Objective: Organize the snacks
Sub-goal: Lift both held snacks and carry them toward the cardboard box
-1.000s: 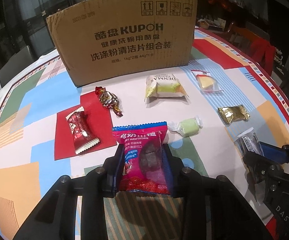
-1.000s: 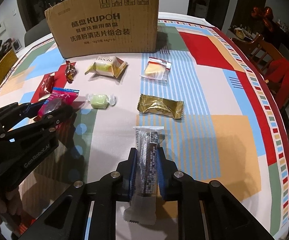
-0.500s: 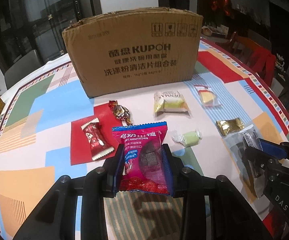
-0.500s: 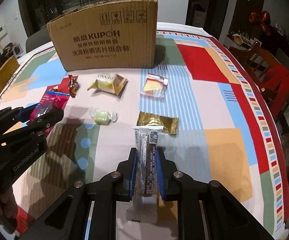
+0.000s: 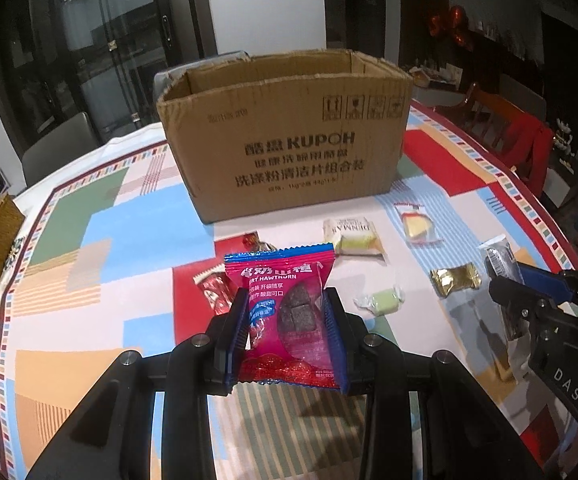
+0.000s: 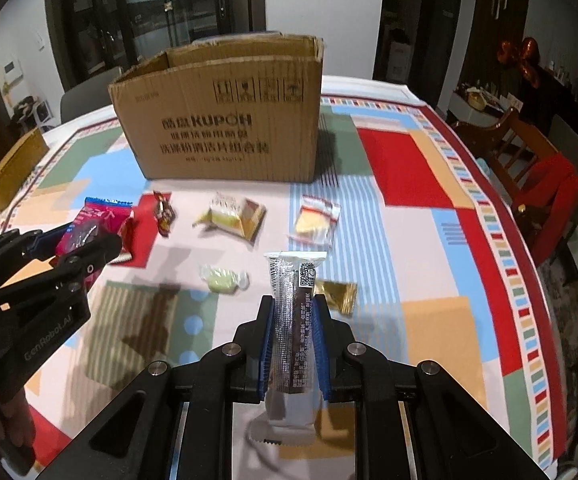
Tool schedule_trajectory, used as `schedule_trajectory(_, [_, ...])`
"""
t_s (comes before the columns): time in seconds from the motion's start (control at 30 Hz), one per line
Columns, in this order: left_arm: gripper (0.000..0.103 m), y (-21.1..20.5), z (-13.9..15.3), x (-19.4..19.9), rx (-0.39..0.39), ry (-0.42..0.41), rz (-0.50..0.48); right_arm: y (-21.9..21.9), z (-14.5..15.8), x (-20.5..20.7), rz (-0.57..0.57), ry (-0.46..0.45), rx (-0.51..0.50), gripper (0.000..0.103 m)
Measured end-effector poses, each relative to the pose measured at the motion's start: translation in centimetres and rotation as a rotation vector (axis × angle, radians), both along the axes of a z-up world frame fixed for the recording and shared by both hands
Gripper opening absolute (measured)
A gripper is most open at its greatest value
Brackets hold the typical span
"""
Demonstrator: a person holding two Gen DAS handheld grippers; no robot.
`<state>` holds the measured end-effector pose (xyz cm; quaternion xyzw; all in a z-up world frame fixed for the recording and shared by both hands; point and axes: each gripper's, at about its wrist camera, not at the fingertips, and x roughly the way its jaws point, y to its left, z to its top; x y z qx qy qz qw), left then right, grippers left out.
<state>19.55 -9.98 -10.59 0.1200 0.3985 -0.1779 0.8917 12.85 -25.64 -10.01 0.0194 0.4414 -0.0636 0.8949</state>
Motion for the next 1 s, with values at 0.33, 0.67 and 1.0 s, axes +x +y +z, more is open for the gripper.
schedule_trajectory(0.33, [0.035,0.7,1.9,0.3,-0.005,-0.026,0.019,0.2,2.2,0.8,0.01,-0.049,0.002,0.02])
schedule_trajectory(0.67, [0.035,1.3,4.2,1.0,-0.006,-0.067,0.044,0.6,4.4,1.8,0.027,-0.105,-0.002,0.02])
schedule_trajectory(1.0, [0.035,1.4,6.4,2.3,-0.024,-0.107,0.059,0.5,6.8,3.2,0.029,-0.17,-0.007,0.02])
